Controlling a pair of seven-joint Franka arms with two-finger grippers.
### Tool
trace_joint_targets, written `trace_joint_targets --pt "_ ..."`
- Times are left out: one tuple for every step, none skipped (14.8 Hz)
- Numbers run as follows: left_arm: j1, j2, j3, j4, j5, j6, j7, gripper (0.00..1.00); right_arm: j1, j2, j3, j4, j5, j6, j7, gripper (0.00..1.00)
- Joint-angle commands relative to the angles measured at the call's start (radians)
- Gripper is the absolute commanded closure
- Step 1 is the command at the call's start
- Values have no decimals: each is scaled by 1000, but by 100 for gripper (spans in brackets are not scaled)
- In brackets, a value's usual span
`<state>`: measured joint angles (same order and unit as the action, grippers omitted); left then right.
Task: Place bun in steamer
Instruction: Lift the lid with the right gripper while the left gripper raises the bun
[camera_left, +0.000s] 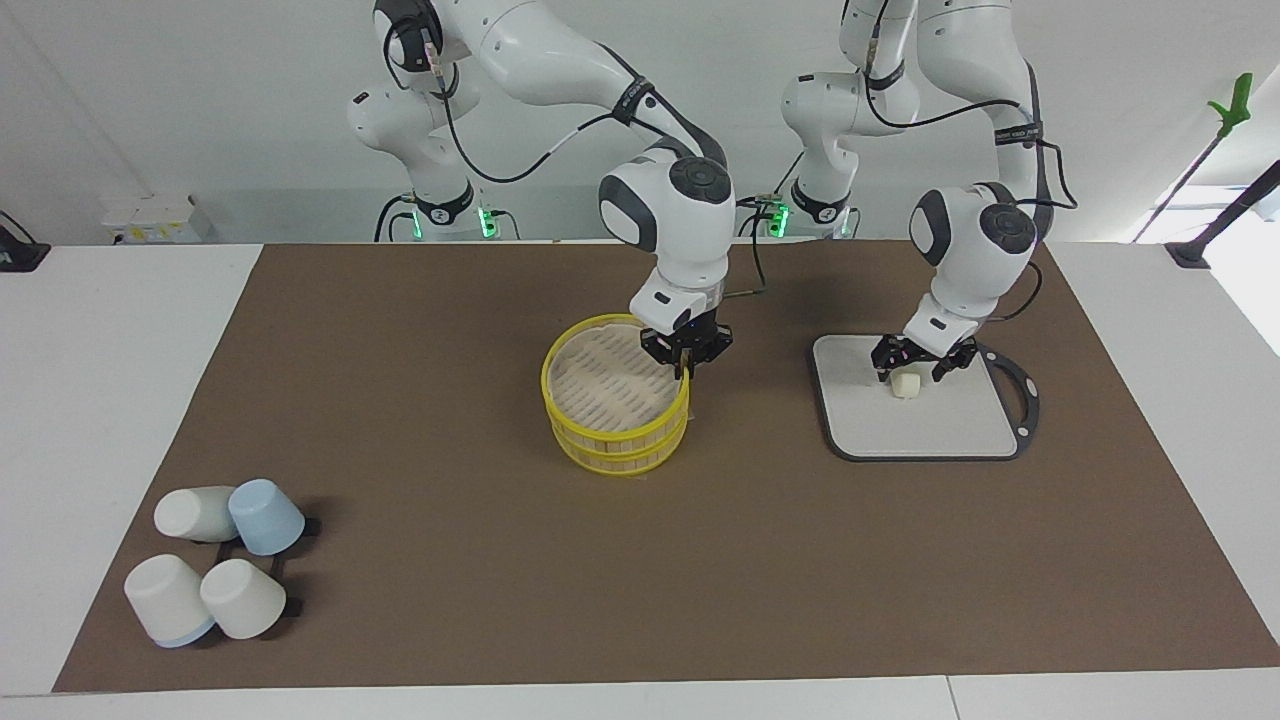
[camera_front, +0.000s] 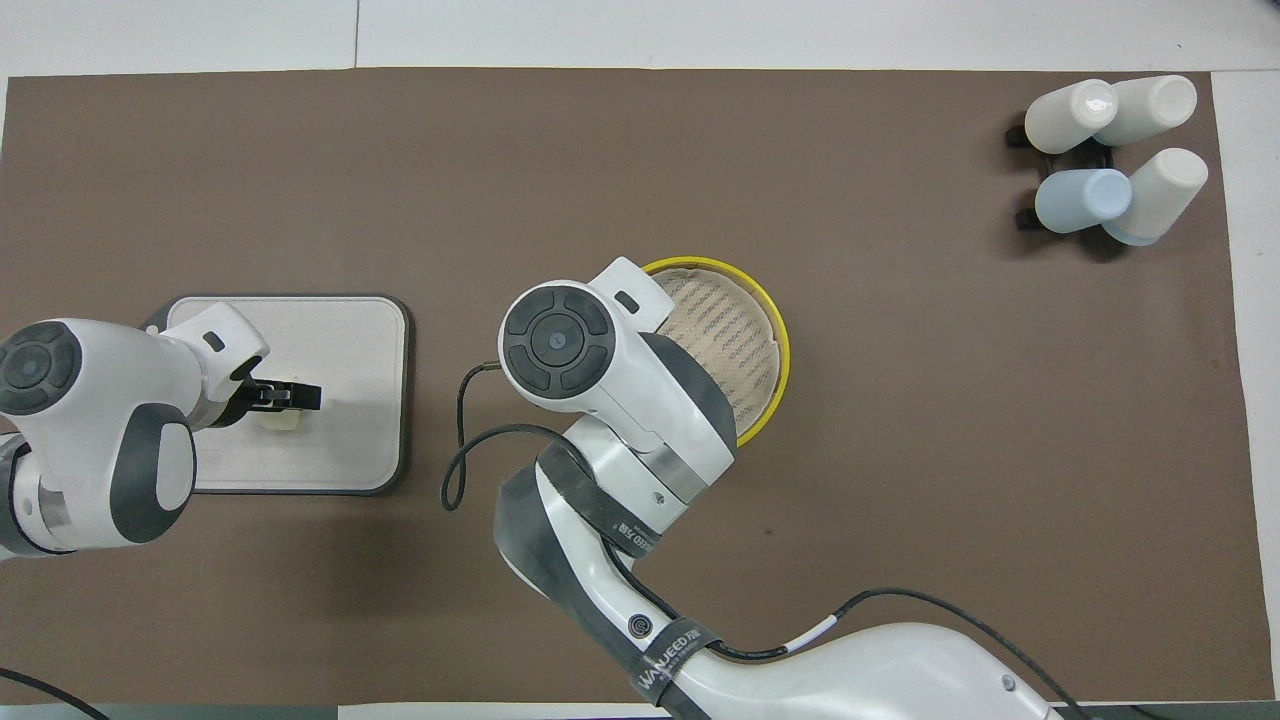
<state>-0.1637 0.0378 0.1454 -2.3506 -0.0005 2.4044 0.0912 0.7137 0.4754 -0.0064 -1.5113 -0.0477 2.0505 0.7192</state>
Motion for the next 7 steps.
trace_joint_targets --pt "6 10 -3 -15 -6 47 19 22 -30 3 -7 54 -37 -85 -35 100" --pt "6 10 -3 -15 -6 47 19 31 -52 2 -9 81 -23 -95 -81 100" --pt "6 11 -3 -15 -6 47 19 41 -89 -6 -7 91 -15 -96 -124 100" --pt "6 13 -3 -15 -6 47 19 48 -123 -12 -6 91 -11 -96 -154 100" --pt "6 13 -3 -15 -6 47 18 56 -152 -15 -6 91 -9 -96 -187 100" --pt "6 14 -3 -15 -6 45 18 66 -192 -35 -6 91 -1 -96 -229 100" --pt "4 14 -3 -15 -6 44 18 75 -224 -43 -7 91 6 -96 -269 100"
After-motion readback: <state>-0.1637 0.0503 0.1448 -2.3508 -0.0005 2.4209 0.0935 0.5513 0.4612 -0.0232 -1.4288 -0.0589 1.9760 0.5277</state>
